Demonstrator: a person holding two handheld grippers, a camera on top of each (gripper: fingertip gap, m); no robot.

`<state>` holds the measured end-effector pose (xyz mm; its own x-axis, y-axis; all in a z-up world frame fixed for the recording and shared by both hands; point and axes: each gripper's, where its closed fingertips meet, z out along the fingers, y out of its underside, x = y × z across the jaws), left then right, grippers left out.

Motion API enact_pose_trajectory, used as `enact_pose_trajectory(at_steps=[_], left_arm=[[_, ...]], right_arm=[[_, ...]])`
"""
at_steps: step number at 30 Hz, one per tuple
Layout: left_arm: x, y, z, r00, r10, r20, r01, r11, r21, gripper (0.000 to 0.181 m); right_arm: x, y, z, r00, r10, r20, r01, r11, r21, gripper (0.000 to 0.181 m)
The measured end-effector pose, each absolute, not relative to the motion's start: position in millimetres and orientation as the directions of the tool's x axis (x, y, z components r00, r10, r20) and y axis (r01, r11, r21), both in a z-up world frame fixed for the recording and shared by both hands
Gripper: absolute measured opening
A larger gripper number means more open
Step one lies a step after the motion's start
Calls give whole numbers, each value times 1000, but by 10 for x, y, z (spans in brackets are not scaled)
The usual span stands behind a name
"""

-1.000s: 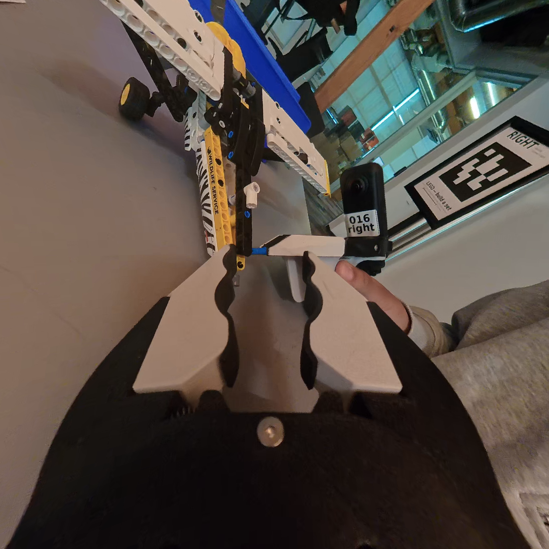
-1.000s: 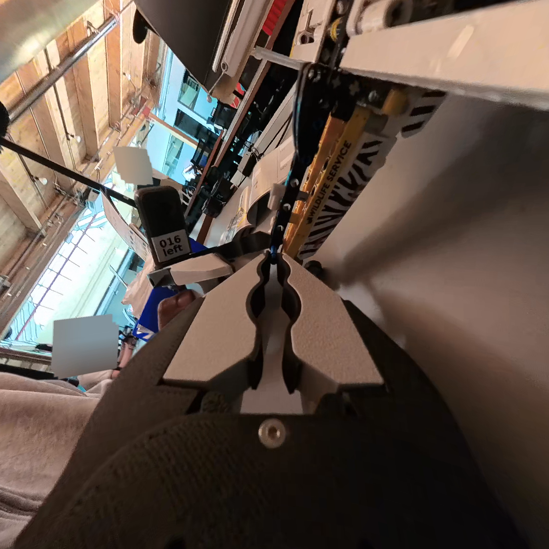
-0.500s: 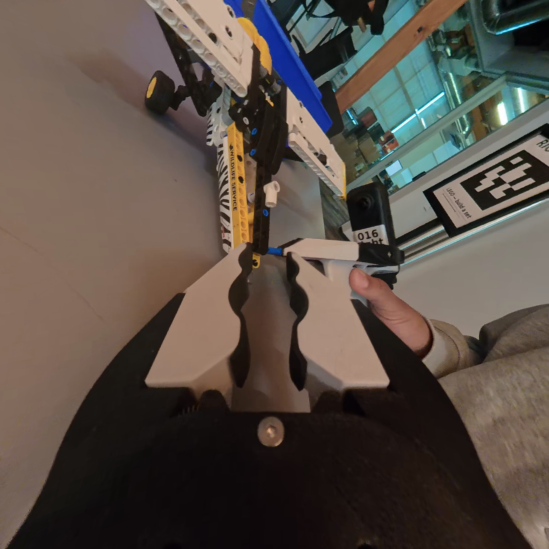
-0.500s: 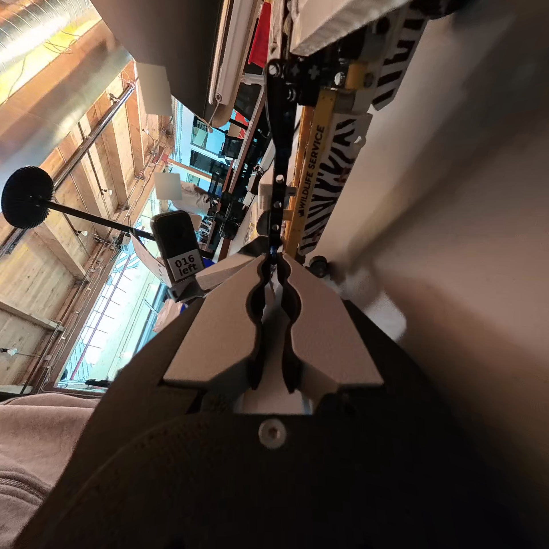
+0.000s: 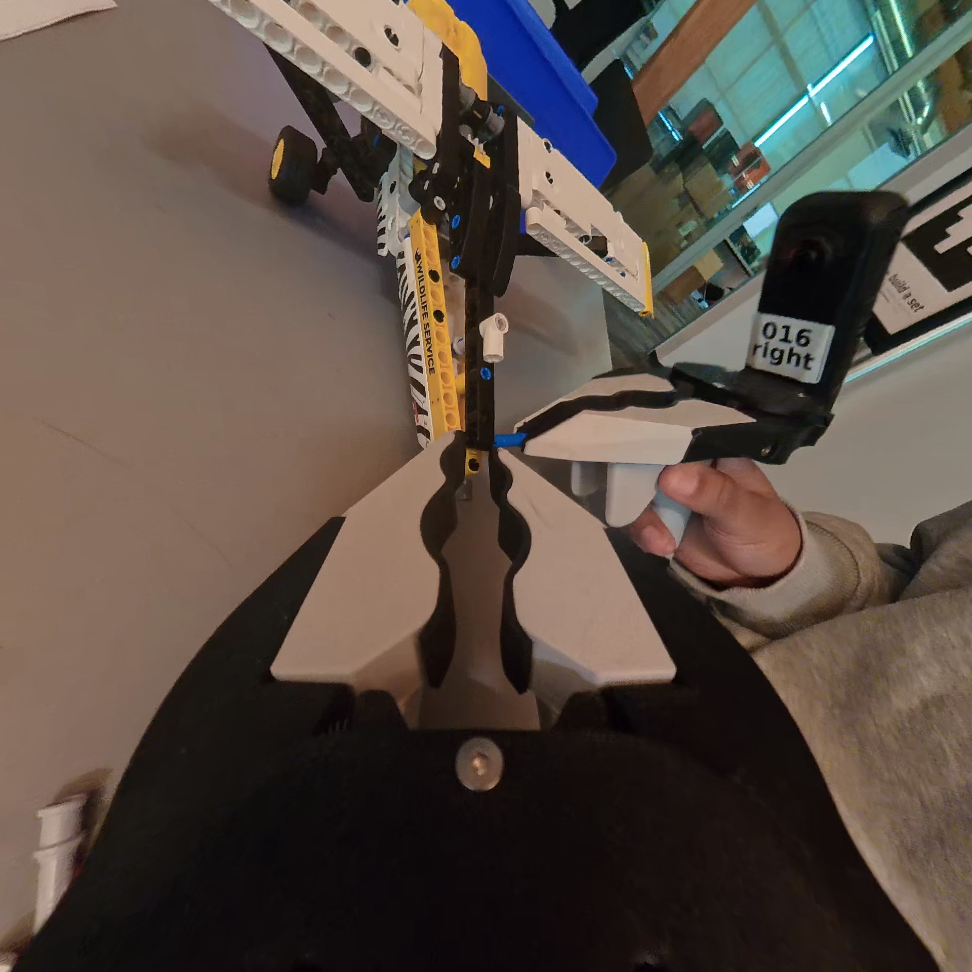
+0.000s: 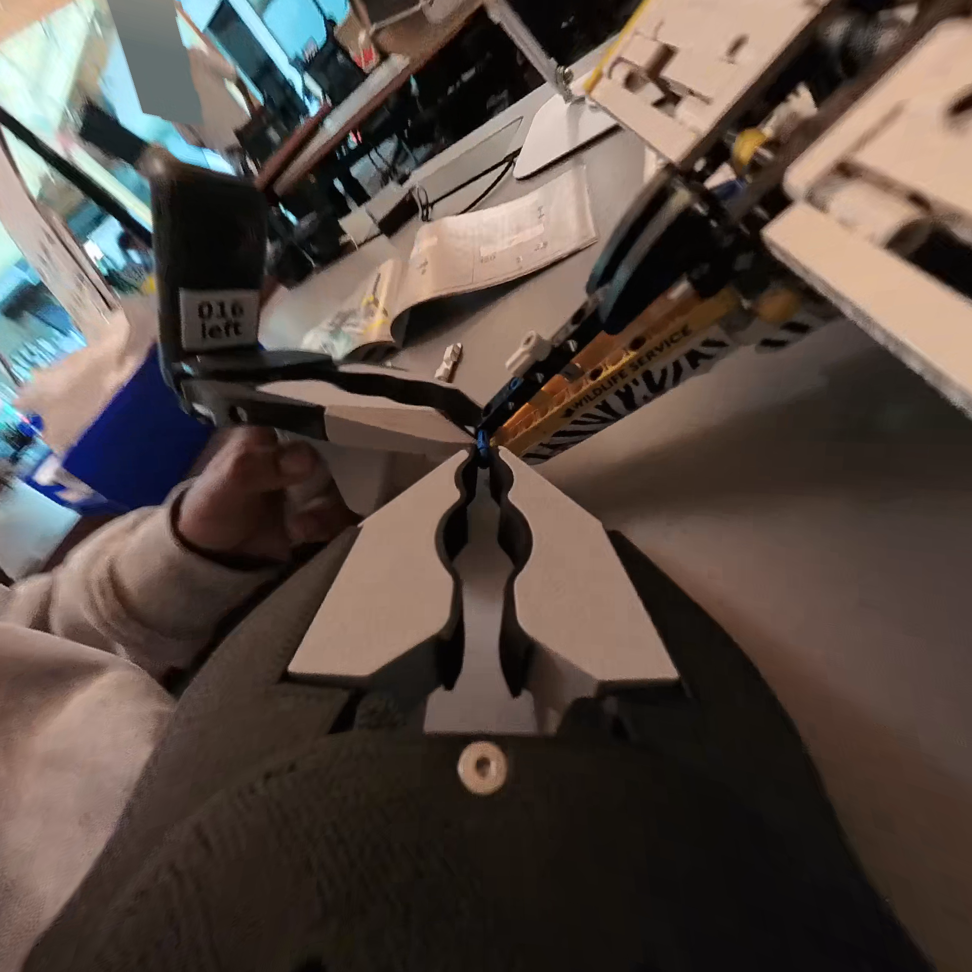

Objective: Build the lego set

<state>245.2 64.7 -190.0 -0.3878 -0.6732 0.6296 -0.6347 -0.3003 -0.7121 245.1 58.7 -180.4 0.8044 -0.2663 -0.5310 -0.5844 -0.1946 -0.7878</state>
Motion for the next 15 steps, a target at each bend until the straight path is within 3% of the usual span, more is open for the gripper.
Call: enact_pose_trajectory(at_steps=[4, 7, 15], left_arm=[[2417, 635, -1898, -415, -652, 634, -647, -278, -710, 8], [2416, 643, -1897, -414, -648, 639, -649, -282, -706, 8], [2415, 635, -1893, -418, -650, 635, -646, -278, -711, 8]], right_arm=[[2406, 573, -1818, 957, -207, -204, -269, -360, -893, 3], [2397, 580, -1836, 986, -168, 0, -73, -425, -902, 3], [2401, 581, -1916, 984, -169, 51, -35, -471, -881, 3]])
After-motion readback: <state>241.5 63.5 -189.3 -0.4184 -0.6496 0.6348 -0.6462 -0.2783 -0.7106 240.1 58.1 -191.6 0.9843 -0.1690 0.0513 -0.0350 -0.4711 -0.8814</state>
